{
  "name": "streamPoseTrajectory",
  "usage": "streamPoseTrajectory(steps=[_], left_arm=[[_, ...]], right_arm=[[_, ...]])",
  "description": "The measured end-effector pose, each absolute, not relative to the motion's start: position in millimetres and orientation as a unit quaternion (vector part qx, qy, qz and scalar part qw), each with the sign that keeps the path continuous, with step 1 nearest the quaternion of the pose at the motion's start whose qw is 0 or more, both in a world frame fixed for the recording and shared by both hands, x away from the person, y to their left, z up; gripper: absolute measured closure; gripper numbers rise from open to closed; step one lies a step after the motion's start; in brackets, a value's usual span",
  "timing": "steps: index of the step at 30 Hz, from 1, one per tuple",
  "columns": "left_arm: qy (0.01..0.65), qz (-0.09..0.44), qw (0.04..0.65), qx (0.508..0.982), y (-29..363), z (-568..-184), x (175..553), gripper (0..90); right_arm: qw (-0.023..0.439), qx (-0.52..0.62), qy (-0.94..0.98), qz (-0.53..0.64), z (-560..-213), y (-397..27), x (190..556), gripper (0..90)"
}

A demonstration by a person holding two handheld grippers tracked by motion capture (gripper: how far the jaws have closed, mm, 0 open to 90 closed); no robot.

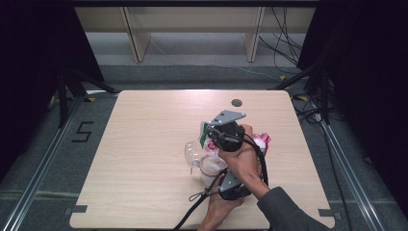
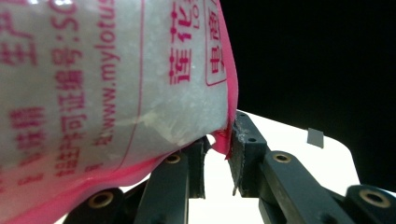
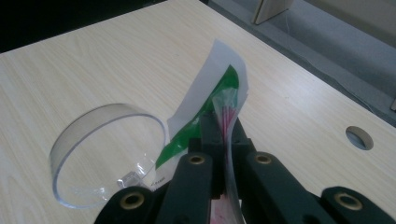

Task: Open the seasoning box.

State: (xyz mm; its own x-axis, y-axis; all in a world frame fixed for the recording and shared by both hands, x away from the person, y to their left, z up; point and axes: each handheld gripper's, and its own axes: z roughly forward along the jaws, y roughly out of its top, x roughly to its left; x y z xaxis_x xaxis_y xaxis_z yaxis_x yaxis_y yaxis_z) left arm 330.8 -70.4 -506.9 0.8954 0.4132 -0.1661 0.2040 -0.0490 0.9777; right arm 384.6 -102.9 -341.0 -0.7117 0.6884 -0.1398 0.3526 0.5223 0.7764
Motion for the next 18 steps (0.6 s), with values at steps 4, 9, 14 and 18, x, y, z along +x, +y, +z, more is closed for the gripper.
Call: streamPoseTrajectory(steps=[4,9,14,18], left_arm=[[0.214,0.084,0.658,0.717,-70.0,-506.9,332.9,77.1],[0.214,0.119,0.652,0.718,-66.2,-506.8,337.0,77.3],[0.215,0.119,0.655,0.715,-66.7,-507.0,338.1,77.3],[0.217,0.121,0.656,0.712,-67.0,-507.6,339.5,77.3]], right_arm=[[0.217,0.322,0.841,0.377,-336.1,-102.6,380.7,90.0],[0.217,0.310,0.842,0.383,-330.2,-103.9,378.7,90.0],[0.224,0.306,0.843,0.382,-327.7,-104.0,378.8,90.0],[0.220,0.311,0.843,0.379,-327.9,-102.2,379.1,90.0]])
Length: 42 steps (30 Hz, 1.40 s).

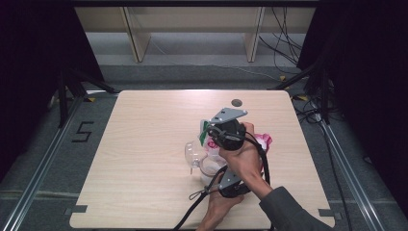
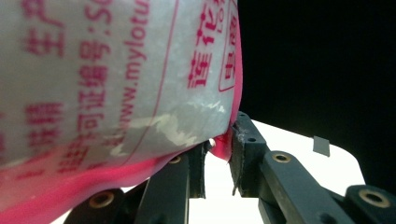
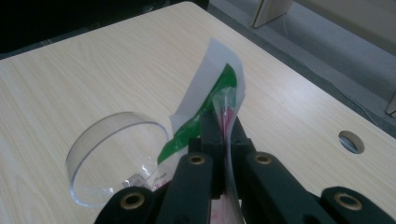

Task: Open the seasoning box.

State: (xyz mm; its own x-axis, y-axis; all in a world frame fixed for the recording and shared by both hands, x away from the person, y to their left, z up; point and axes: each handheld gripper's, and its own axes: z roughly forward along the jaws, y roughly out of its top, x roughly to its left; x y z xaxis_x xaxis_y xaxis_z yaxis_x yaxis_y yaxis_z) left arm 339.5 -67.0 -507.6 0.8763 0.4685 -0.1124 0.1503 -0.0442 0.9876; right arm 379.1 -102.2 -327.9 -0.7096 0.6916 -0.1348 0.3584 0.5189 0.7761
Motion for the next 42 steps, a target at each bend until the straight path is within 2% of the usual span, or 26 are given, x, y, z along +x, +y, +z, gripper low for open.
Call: streamPoseTrajectory(steps=[17,26,27,32,34,36,42], left_arm=[[0.216,0.107,0.666,0.706,-70.4,-508.9,341.3,77.3],[0.208,0.120,0.654,0.718,-67.1,-506.6,342.9,77.6],[0.213,0.109,0.666,0.706,-70.2,-506.7,341.6,77.6],[0.212,0.111,0.666,0.707,-70.5,-506.5,340.9,77.8],[0.192,0.112,0.665,0.713,-69.9,-506.2,343.1,77.9],[0.204,0.105,0.681,0.696,-74.4,-507.0,341.5,78.0],[0.213,0.097,0.678,0.697,-73.9,-506.6,340.1,78.1]], right_arm=[[0.223,0.320,0.844,0.367,-331.3,-98.0,379.9,90.0],[0.222,0.316,0.845,0.369,-329.3,-96.3,379.2,90.0],[0.220,0.320,0.844,0.370,-329.3,-95.9,378.4,90.0],[0.221,0.317,0.846,0.367,-328.5,-96.2,377.6,90.0],[0.223,0.316,0.846,0.368,-329.1,-95.4,377.6,90.0],[0.229,0.305,0.849,0.365,-330.0,-95.0,378.9,90.0],[0.227,0.307,0.851,0.361,-331.7,-93.1,379.4,90.0]])
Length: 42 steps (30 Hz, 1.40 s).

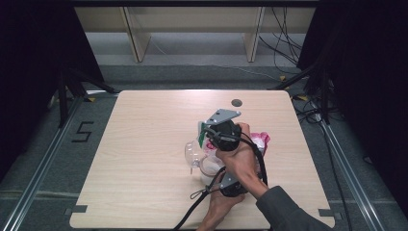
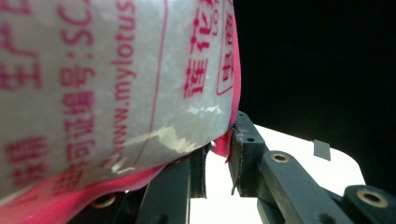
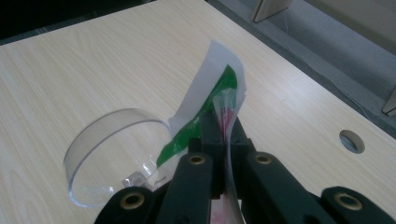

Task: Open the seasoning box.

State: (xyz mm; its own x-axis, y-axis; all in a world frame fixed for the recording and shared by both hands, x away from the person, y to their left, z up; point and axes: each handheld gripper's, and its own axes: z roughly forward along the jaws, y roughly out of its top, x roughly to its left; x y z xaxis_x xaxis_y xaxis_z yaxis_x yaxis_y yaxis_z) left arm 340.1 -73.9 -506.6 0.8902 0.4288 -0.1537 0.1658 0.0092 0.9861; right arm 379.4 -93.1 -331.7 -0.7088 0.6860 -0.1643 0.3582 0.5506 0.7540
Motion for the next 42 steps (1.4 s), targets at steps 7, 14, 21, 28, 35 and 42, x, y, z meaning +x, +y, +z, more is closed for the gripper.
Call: streamPoseTrajectory(steps=[7,14,21,28,35,42], left_arm=[[0.206,0.097,0.685,0.692,-75.2,-506.1,340.3,78.2],[0.201,0.093,0.684,0.695,-73.8,-504.9,340.7,78.4],[0.204,0.090,0.685,0.693,-73.9,-504.9,340.2,78.9],[0.221,0.071,0.688,0.688,-75.9,-505.8,336.8,79.0],[0.222,0.079,0.691,0.684,-77.0,-504.6,336.9,79.2],[0.202,0.081,0.691,0.690,-74.7,-502.8,340.8,79.2]], right_arm=[[0.226,0.307,0.853,0.357,-332.4,-91.1,379.6,90.0],[0.231,0.304,0.854,0.354,-334.7,-87.5,380.4,90.0],[0.227,0.293,0.860,0.350,-335.9,-84.2,381.5,90.0],[0.224,0.297,0.861,0.347,-336.8,-84.4,381.3,90.0],[0.224,0.297,0.862,0.344,-337.1,-83.5,381.6,90.0],[0.228,0.295,0.862,0.343,-338.0,-80.7,383.1,90.0]])
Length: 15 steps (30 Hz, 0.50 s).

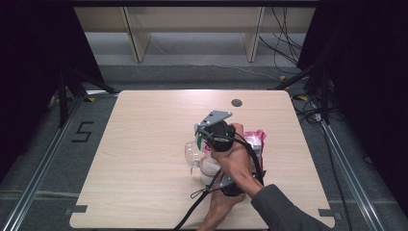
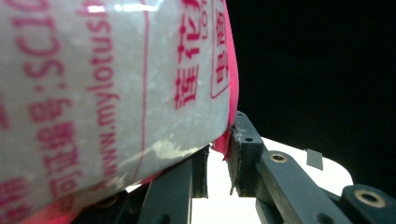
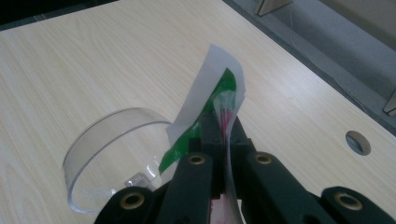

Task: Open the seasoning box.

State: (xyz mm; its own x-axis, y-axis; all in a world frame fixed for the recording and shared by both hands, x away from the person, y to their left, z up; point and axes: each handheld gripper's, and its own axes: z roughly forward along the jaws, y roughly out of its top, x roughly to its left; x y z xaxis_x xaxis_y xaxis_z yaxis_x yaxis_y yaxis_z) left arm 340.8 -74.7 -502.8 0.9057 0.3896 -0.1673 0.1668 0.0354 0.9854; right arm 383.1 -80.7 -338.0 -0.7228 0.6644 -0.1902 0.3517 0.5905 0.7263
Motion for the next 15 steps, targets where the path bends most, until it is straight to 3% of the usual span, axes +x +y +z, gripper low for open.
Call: streamPoseTrajectory(steps=[8,15], left_arm=[[0.224,0.074,0.693,0.681,-76.0,-503.0,338.9,79.3],[0.203,0.081,0.690,0.690,-73.7,-502.7,341.6,79.2]], right_arm=[[0.221,0.300,0.863,0.341,-337.8,-79.0,382.8,90.0],[0.232,0.286,0.870,0.328,-339.0,-78.8,386.1,90.0]])
